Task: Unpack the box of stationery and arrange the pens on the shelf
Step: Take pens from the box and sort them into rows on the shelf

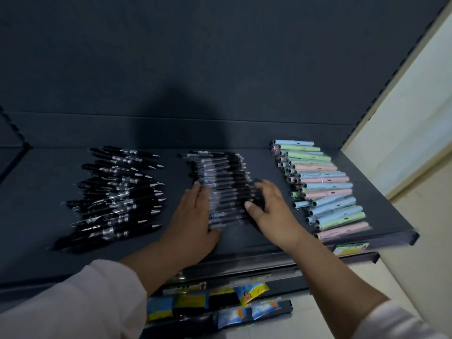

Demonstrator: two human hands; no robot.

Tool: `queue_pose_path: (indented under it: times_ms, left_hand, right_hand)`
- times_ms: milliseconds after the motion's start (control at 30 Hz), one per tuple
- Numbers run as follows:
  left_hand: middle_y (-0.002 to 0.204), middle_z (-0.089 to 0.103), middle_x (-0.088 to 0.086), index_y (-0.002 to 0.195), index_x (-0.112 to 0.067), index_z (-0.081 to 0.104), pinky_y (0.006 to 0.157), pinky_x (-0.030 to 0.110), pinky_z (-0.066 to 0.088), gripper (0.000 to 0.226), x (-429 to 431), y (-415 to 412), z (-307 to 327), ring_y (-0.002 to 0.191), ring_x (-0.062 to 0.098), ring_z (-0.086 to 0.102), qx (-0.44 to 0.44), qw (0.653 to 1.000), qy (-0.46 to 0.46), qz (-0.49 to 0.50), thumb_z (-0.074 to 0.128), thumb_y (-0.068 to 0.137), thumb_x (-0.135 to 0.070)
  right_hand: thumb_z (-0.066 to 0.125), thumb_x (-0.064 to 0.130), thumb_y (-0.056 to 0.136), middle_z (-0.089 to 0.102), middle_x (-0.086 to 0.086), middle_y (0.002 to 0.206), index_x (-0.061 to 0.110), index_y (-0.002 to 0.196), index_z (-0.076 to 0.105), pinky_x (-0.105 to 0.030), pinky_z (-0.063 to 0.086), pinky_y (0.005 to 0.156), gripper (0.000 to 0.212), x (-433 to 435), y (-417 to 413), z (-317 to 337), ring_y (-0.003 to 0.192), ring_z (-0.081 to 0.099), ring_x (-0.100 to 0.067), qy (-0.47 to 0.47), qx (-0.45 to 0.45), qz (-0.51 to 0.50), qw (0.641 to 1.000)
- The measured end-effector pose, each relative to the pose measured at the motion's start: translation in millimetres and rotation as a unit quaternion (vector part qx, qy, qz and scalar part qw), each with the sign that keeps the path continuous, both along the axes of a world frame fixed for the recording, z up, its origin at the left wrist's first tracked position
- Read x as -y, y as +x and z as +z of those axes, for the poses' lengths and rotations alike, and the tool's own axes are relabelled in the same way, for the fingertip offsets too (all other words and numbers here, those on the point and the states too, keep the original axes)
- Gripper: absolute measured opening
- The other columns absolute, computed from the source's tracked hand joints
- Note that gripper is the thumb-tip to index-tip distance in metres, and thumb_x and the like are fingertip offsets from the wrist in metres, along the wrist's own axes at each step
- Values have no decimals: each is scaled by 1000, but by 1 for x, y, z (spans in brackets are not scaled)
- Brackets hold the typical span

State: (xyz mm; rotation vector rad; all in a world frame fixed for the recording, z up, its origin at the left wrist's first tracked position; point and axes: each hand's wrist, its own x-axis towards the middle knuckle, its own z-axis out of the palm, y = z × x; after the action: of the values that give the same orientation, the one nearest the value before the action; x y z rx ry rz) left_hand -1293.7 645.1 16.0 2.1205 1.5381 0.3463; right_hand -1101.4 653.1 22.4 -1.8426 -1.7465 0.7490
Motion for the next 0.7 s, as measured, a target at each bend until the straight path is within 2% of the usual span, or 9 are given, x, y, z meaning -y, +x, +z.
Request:
queue_pose_path:
  times_ms: [100,200,333,433,567,700]
  left_hand:
    - [154,-28,-3,146,-19,-25,117,31,-2,96,-6,12,-4,144,14,-17,44,997,-43,41,51,92,-41]
    - [154,-28,-1,144,-16,-27,117,29,-3,96,-10,21,-8,144,13,-18,64,995,-44,62,51,92,-36]
    - [155,-25,-5,147,-19,-21,118,29,-3,86,-13,25,-2,143,11,-18,128,983,-36,123,45,95,-36]
    - [158,-15,1,150,-15,-11,117,28,-2,79,-40,17,5,145,13,-12,123,976,13,179,43,96,-38]
    - [159,-8,5,151,-11,-3,116,28,0,72,-91,12,12,146,15,-7,120,972,-4,203,38,98,-36]
    - [159,-4,9,151,-7,3,115,28,4,67,-133,17,9,146,18,-2,113,964,-26,240,38,98,-31]
  right_hand:
    - [44,32,99,1,3,160,15,152,12,-11,2,104,64,-4,-10,-5,146,2,-8,-28,-29,6,999]
    - [39,37,100,-3,3,160,15,153,3,-14,1,107,67,-4,-17,-14,146,-3,-8,-37,-32,40,998]
    - [38,38,100,4,0,160,12,153,8,-14,3,106,66,-19,-7,-7,147,2,-11,-11,-31,17,999]
    - [40,35,100,12,-6,159,7,151,15,-16,6,110,63,-48,4,2,147,8,-15,7,-15,17,1000]
    - [38,33,101,14,-10,158,4,150,16,-19,8,112,62,-92,7,6,146,12,-18,2,-10,37,999]
    - [34,38,101,8,-7,160,6,152,12,-21,6,112,64,-127,4,2,147,6,-16,-30,-7,55,998]
